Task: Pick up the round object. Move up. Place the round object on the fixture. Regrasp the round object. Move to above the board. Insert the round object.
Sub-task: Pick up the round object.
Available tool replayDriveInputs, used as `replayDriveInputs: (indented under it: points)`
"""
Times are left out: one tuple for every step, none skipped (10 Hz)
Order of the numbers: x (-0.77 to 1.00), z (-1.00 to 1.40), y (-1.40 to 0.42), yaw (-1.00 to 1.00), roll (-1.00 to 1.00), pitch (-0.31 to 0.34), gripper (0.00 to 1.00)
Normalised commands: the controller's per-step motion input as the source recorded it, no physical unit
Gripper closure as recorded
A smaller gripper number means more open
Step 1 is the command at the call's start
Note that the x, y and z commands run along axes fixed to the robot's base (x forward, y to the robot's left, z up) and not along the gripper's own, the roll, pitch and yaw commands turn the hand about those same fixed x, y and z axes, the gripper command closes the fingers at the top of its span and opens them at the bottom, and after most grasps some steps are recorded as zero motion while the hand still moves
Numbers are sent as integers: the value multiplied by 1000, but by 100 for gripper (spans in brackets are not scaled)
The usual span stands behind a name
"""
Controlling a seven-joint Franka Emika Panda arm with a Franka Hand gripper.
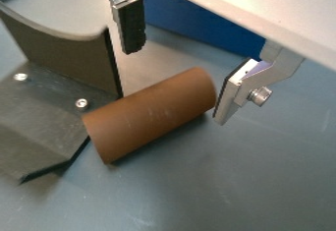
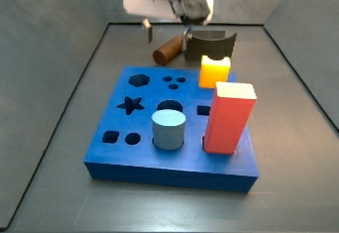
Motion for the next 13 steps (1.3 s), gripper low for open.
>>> replayDriveInputs:
  points:
    - [0,-531,0,-354,129,54,0]
    - [-111,-371,63,-329,0,0,0]
    - [-37,-326,69,-266,-31,0,0]
    - [0,-394,17,-177,-331,-37,0]
    - [0,-303,0,-109,-323,-77,0]
    - [0,-483,-223,-40,-440,-314,0]
    - [49,0,17,-23,-89,0,100]
    - [0,0,0,0,0,0,100]
    - [0,0,0,0,0,0,100]
    - [0,0,0,0,0,0,100]
    - [0,0,0,0,0,0,100]
    - [0,0,0,0,0,0,100]
    - [0,0,0,0,0,0,100]
